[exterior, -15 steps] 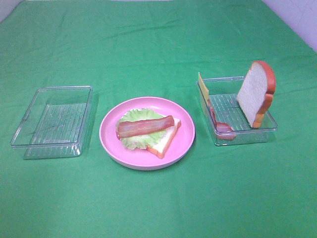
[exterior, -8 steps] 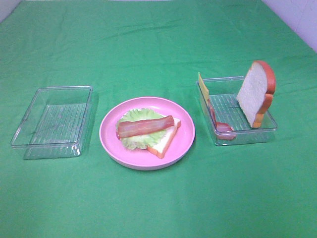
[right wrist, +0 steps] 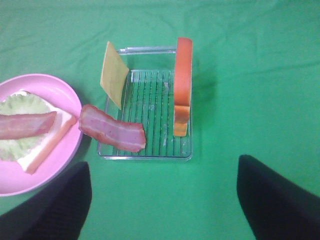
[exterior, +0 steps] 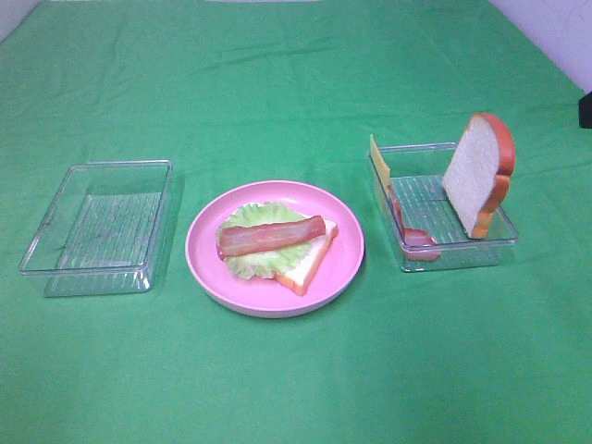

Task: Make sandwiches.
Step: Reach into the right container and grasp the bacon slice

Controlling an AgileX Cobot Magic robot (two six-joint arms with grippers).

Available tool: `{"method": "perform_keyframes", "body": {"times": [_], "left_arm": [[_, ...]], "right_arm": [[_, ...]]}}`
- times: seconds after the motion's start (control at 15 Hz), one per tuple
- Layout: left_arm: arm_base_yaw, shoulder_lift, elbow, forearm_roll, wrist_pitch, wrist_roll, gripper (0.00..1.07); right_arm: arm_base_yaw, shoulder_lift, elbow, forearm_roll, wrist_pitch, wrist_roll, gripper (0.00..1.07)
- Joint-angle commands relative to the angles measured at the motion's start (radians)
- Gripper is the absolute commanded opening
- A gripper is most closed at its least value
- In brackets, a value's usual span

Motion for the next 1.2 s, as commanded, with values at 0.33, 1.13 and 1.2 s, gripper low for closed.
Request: {"method": "perform_keyframes", "body": {"times": [0.33,1.13,1.2], "left_arm": [[-0.001,-0.023,0.005,0.001,-0.021,-0.006,0.78],[-0.001,-0.023,0.005,0.001,-0.021,-0.007,0.78],[-0.001,-0.023,0.005,0.001,-0.021,-0.007,0.78]], "right_arm": [[0.002,0.376,-0.281,0.148,0.224,-0.112,0.75],[0.249,1.005,-0.825,-0.042,0.520,0.143,0.72],[0.249,1.068,-0.871,-0.009,0.521,0.143,0.68]]}}
